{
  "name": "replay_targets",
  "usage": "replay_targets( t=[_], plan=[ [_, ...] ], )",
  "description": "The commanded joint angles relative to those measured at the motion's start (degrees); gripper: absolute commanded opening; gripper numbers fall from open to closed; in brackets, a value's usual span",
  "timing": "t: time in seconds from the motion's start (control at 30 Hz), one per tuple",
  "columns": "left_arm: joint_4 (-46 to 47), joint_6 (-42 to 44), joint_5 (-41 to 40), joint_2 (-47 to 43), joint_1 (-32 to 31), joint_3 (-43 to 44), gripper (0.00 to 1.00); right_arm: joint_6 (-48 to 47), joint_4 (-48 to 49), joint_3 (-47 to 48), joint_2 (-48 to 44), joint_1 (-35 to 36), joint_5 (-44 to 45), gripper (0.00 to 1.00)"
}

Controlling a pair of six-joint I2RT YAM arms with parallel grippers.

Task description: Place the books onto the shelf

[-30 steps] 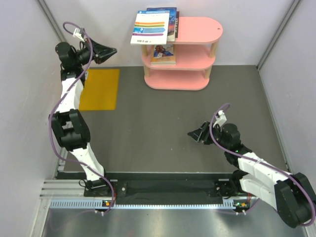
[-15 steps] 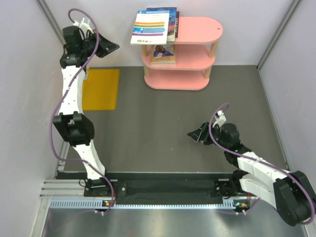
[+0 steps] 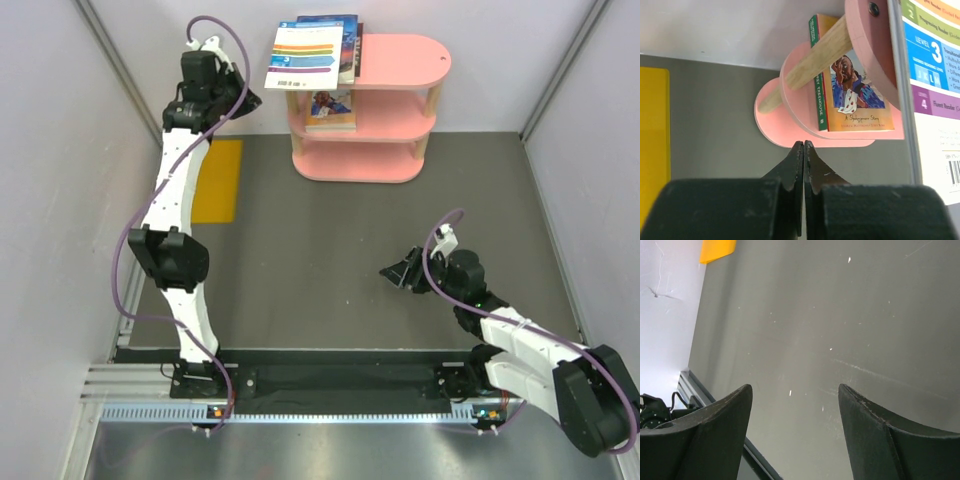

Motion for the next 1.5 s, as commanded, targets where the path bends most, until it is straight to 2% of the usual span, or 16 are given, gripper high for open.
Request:
replay_targets(
  t=[0.0,0.4,0.83,1.47],
  plan=[
    [2.4,3.2,-8.4,-2.0,-3.5,2.3,0.0,-0.1,2.8,1.7,0.4,0.7,-0.2,0.69],
    [6.1,5.1,-16.3,-1.5,-7.7,3.5,0.0,-0.1,2.4,1.5,-0.3,0.8,-0.2,0.69],
    [6.7,5.6,-14.6,4.0,-9.6,10.1,0.0,-0.1,2.5,1.3,-0.6,0.8,-0.1,0.69],
    [11.2,3.3,-17.3,6.6,-10.6,12.6,0.0,0.0,3.0,1.2,-0.1,0.8,-0.3,0.7]
  ],
)
